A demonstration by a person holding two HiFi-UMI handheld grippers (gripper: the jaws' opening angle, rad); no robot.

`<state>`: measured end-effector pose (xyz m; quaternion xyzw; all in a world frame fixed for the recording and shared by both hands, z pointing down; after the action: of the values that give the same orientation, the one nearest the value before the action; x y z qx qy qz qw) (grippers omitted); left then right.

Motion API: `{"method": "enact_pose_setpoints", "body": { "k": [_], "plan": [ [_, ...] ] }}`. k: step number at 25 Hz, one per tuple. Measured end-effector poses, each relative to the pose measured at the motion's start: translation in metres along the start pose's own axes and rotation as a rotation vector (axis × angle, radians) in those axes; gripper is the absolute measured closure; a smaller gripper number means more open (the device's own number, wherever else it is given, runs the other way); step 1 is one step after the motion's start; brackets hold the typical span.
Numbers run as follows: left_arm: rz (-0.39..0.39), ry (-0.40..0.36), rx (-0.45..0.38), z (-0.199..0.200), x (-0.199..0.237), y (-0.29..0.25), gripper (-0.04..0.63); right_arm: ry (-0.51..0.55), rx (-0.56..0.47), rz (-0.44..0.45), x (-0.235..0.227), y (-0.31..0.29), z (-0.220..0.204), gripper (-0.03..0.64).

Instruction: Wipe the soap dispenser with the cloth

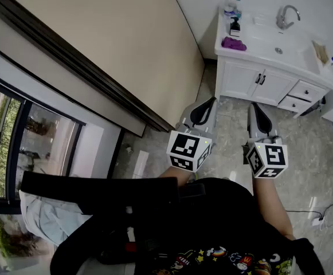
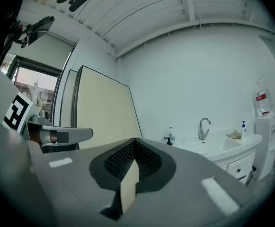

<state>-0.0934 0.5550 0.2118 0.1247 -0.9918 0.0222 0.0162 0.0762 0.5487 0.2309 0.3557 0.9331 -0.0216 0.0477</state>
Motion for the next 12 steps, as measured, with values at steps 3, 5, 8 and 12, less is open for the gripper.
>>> {"method": "enact_pose_setpoints", "body": {
  "k": [3,5,8,12],
  "plan": [
    [0.009,-0.001,0.001,-0.001,-0.004,-0.004,0.595,-0.005,-0.002,0.008,-0.008,0.000,-0.001,0.597],
    [0.012,0.000,0.001,-0.001,-0.006,-0.006,0.595,-0.007,-0.009,0.014,-0.012,-0.001,0.000,0.595],
    [0.014,0.003,0.004,-0.003,-0.009,-0.012,0.595,-0.008,-0.018,0.028,-0.018,-0.002,0.000,0.597],
    [0.019,0.007,0.016,-0.008,-0.013,-0.019,0.595,0.001,-0.004,0.050,-0.026,-0.004,-0.003,0.597]
  ]
}}
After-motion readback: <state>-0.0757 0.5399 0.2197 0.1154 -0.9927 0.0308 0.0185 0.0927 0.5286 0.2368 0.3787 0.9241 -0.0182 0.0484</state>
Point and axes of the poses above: the fingertips, and each gripper's own axes: y backward along the fingers, x to its left, z out of its top, the point moved 6 cm from there along y, backward along the fingers, and after that the axes turned 15 degrees about z, right-handed, at the moved point
